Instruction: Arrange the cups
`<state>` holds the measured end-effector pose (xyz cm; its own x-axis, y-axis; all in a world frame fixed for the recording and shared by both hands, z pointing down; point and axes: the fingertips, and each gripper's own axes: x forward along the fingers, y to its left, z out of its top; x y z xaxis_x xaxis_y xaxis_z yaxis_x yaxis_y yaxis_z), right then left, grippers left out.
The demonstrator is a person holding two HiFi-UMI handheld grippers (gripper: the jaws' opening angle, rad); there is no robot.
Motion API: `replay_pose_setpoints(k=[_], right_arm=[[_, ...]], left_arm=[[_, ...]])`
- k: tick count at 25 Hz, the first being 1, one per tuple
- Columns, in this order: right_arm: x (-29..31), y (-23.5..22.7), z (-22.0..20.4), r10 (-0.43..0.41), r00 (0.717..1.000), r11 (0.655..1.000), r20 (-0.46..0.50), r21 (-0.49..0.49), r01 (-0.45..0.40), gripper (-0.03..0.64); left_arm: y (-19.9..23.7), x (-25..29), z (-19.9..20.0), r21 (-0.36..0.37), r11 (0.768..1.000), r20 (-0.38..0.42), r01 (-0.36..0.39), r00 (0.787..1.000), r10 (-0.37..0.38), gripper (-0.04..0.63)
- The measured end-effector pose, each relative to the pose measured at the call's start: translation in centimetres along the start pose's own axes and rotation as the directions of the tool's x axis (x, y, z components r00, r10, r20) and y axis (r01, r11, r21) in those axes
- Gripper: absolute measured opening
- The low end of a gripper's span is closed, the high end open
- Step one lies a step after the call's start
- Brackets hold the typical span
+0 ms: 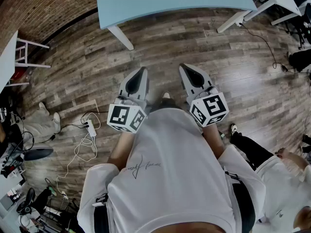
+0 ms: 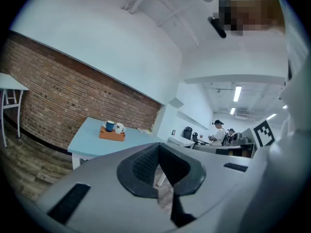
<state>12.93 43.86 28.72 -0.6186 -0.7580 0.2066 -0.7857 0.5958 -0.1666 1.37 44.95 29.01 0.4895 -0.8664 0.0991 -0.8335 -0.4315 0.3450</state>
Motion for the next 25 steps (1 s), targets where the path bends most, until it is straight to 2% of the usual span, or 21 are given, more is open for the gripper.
replay_pose_setpoints(k=[9, 15, 25], right_arm=[[-0.1, -0.8, 0.1, 0.011, 1.0, 1.0, 0.004, 0.002, -0.011, 0.018], [-0.5, -1.4, 0.4, 0.055, 0.998, 0.998, 0.028, 0.028, -0.055, 0.02], [-0.6, -2.4, 1.2, 0.059, 0.997, 0.998, 0.046, 0.004, -0.059, 0.021]], left_arm=[[-0.7, 1.0, 0.1, 0.01, 1.0, 0.004, -0.004, 1.0, 0.004, 0.008], [-1.3, 1.9, -0.1, 0.015, 1.0, 0.004, -0.012, 1.0, 0.012, 0.008], [-1.7, 3.2, 0.2, 0.01, 1.0, 0.008, -0.018, 1.0, 0.018, 0.008]])
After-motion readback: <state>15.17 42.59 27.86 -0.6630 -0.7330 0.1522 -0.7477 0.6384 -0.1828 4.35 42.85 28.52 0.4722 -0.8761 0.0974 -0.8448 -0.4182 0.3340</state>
